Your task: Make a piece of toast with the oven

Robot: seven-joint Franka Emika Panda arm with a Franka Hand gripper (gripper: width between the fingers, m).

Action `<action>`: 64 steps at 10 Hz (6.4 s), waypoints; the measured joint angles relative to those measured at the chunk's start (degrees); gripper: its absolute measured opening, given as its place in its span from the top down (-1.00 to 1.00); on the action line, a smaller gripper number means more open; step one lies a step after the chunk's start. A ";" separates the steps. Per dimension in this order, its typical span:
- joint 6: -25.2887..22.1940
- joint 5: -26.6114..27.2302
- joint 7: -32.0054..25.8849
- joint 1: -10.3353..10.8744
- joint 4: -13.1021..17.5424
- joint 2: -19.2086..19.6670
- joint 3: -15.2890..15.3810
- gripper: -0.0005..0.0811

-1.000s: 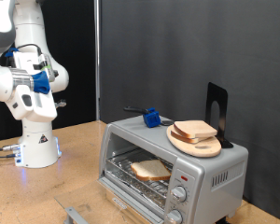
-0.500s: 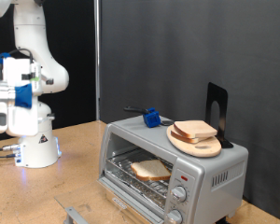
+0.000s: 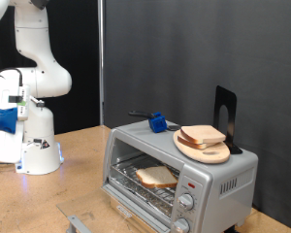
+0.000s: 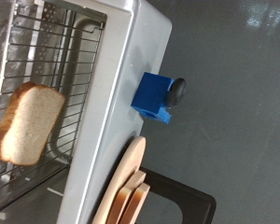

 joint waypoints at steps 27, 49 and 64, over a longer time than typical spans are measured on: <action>22.38 7.36 -10.35 4.31 4.25 25.40 15.76 -0.98; 9.35 5.69 -7.59 1.05 -2.02 12.13 15.29 -0.98; 21.27 15.55 -4.86 6.42 -11.36 2.06 23.93 -0.98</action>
